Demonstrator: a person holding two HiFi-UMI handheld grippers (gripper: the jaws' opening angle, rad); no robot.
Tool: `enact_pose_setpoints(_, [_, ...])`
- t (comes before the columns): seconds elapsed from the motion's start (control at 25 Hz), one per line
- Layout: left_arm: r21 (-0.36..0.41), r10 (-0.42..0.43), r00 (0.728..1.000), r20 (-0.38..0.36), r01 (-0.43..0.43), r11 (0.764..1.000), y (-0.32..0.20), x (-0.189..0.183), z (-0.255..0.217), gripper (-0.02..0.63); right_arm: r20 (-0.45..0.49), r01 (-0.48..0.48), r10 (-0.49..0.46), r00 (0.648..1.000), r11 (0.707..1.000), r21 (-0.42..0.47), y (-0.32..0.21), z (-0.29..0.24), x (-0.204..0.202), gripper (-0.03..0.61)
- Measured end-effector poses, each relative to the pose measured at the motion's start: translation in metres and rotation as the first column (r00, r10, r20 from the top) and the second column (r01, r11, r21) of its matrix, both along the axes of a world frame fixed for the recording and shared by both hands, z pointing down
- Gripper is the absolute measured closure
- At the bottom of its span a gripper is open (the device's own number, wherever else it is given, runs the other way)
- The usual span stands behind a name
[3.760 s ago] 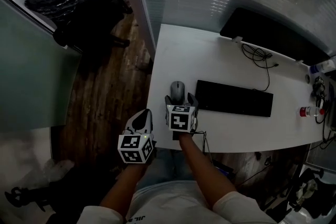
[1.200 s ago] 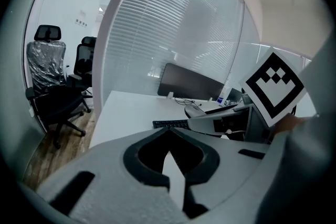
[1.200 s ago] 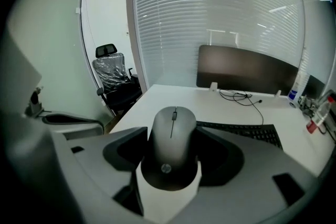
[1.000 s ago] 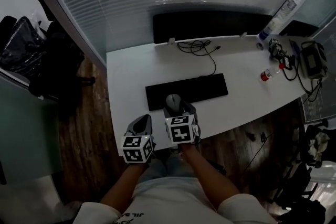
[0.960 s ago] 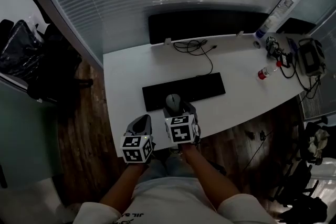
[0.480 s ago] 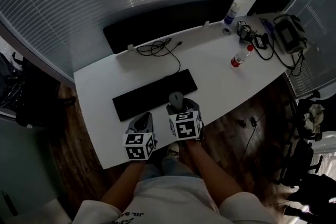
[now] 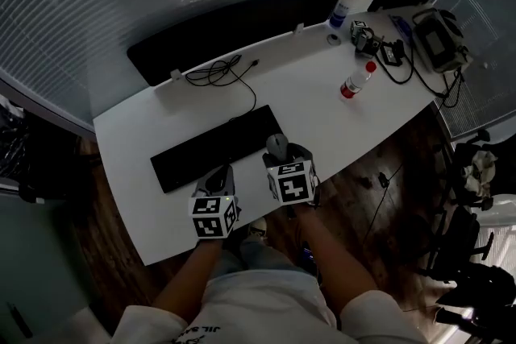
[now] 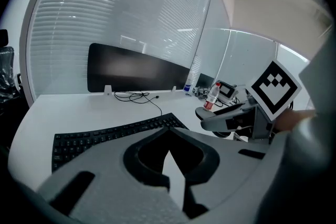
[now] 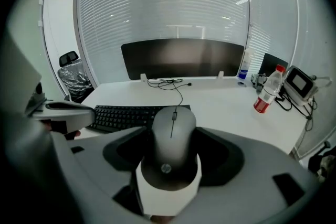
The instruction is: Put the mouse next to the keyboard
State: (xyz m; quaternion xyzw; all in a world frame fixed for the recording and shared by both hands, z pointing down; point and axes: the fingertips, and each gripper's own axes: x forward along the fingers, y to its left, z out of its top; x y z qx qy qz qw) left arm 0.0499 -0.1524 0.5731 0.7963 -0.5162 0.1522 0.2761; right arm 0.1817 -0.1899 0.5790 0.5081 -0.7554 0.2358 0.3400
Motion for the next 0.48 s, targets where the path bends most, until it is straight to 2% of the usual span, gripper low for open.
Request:
enact_pose_setpoints(0.12, [-0.006, -0.003, 1.000, -0.003, 0.003, 1.000, -0.010, 0.012, 0.005, 0.612, 0.009, -0.009, 0.009, 1.000, 1.000, -0.018, -0.013, 0.016, 0.023, 0.287])
enact_pose_setpoints(0.48, [-0.020, -0.035, 0.999, 0.012, 0.035, 0.999, -0.033, 0.035, 0.034, 0.612, -0.018, 0.069, -0.070, 0.997, 0.995, -0.067, -0.055, 0.065, 0.075, 0.287])
